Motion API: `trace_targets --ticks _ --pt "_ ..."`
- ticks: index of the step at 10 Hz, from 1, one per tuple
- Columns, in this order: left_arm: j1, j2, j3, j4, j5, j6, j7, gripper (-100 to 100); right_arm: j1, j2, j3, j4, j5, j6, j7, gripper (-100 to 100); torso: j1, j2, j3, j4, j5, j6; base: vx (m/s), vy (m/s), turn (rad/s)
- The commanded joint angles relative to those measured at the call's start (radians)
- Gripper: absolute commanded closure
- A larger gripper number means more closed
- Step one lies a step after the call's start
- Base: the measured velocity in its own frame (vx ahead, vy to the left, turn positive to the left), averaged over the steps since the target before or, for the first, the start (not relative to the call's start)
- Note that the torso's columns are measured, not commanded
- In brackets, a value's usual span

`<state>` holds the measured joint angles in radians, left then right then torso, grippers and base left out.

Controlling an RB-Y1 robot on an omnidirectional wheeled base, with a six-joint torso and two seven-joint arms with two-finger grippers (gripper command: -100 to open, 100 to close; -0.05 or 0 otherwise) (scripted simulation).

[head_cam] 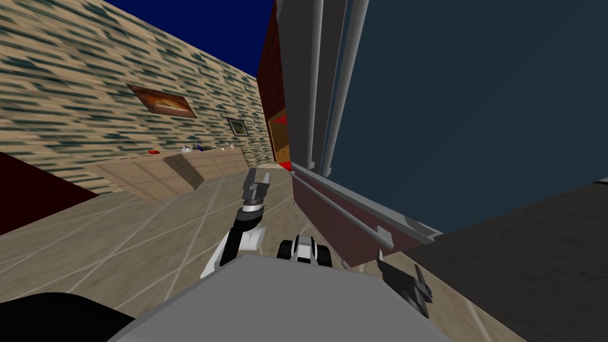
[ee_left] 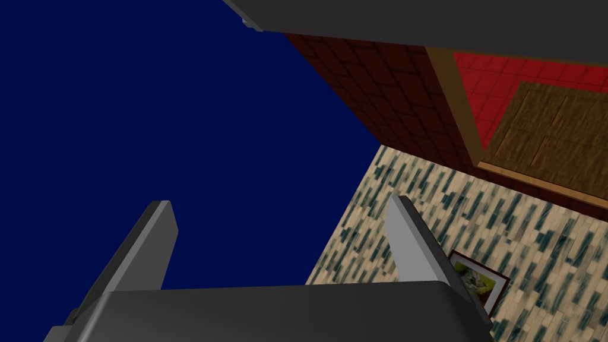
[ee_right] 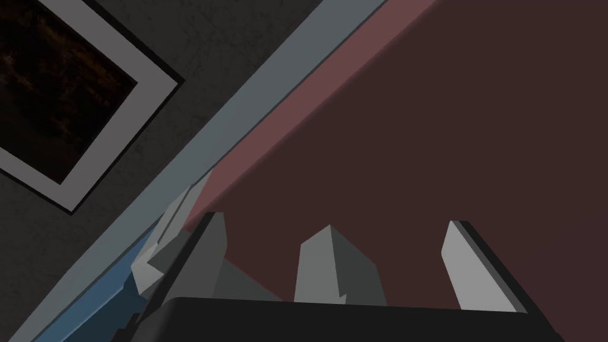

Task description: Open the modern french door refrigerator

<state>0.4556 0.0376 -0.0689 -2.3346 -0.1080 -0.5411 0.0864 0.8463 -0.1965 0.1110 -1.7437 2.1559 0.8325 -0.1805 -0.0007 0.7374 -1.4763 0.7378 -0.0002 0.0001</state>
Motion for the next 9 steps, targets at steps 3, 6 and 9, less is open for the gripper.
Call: trace_targets --ticks 3,6,9 --pt "0.0 0.0 0.0 0.0 0.0 0.0 0.0 0 0.009 0.023 0.001 0.041 0.14 0.074 -0.004 -100 0.001 0.001 0.001 0.0 0.0 0.0 0.038 -0.016 -0.02" --pt "0.0 0.0 0.0 0.0 0.0 0.0 0.0 0 0.012 0.034 0.0 0.054 0.222 0.097 -0.005 -100 0.001 0.001 0.0 0.0 0.0 0.0 0.034 -0.01 -0.016" --pt "0.0 0.0 0.0 0.0 0.0 0.0 0.0 0 0.017 0.057 0.0 0.076 0.308 0.136 -0.007 -100 0.001 0.001 0.001 0.0 0.0 0.0 0.026 -0.013 -0.02"
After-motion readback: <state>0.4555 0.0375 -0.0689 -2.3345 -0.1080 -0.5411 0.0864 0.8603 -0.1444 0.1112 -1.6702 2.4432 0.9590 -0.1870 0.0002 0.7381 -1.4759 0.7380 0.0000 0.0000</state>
